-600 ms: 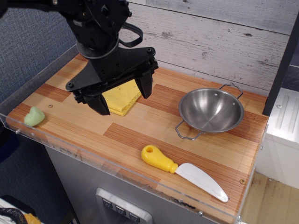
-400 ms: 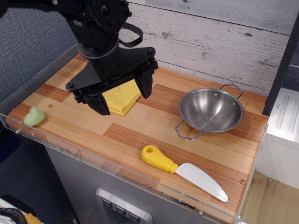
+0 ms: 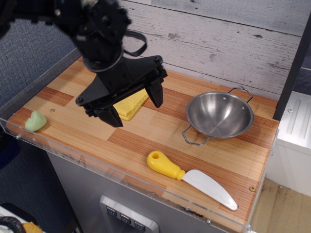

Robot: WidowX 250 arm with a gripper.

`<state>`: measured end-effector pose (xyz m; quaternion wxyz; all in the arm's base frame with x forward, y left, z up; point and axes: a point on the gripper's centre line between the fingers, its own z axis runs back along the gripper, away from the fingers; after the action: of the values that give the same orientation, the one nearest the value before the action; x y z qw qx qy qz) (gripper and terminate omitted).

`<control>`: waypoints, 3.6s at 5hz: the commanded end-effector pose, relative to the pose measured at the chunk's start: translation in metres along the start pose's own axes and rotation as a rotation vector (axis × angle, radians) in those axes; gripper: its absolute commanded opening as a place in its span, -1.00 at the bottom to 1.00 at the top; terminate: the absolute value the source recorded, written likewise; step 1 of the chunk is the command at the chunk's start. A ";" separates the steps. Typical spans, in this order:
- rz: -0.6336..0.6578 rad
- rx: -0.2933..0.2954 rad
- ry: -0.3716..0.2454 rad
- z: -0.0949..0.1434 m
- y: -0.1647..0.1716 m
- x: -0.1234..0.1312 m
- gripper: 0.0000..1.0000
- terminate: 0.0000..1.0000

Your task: Put the silver pot on the yellow rag.

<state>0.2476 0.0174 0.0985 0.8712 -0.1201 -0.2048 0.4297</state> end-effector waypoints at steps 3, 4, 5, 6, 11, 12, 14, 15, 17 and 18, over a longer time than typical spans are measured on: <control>-0.006 -0.123 0.000 -0.049 -0.051 0.027 1.00 -1.00; -0.022 -0.123 0.024 -0.075 -0.080 0.018 1.00 -1.00; -0.022 -0.135 0.048 -0.095 -0.094 0.004 1.00 -1.00; -0.027 -0.137 0.079 -0.111 -0.097 -0.007 1.00 -1.00; -0.004 -0.146 0.036 -0.082 -0.085 0.000 -1.00 -1.00; 0.000 -0.155 0.034 -0.077 -0.086 0.000 -1.00 -1.00; -0.003 -0.181 0.007 -0.040 -0.085 0.011 -1.00 -1.00; 0.014 -0.188 -0.031 -0.012 -0.074 0.023 -1.00 -1.00; 0.088 -0.172 -0.116 0.026 -0.029 0.059 -1.00 -1.00; 0.148 -0.142 -0.151 0.036 0.006 0.080 -1.00 -1.00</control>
<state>0.2701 0.0918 0.1376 0.8087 -0.1624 -0.2727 0.4953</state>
